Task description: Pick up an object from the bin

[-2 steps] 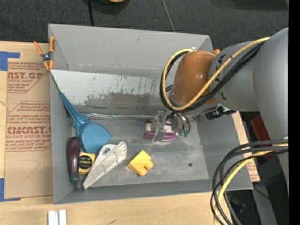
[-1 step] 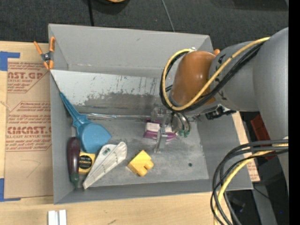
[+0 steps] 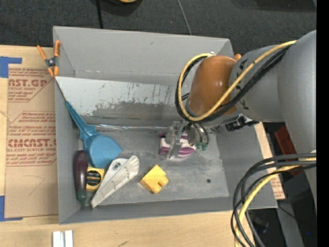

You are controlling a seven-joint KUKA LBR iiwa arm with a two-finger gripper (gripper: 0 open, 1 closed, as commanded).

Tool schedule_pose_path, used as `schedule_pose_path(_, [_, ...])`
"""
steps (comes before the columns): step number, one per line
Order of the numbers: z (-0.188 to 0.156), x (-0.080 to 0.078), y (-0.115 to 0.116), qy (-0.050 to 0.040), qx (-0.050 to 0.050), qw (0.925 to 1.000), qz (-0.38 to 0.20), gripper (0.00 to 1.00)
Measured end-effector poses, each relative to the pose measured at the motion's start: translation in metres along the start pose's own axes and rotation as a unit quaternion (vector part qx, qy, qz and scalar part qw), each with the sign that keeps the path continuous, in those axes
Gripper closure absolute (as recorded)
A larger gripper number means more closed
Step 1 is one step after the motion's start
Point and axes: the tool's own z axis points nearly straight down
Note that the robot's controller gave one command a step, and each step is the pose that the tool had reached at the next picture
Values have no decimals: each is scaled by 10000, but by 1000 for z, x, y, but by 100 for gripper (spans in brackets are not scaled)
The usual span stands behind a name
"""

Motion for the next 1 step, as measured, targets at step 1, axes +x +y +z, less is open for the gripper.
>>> schedule_pose_path(1, [0, 0, 0, 0, 0, 10000, 0, 100])
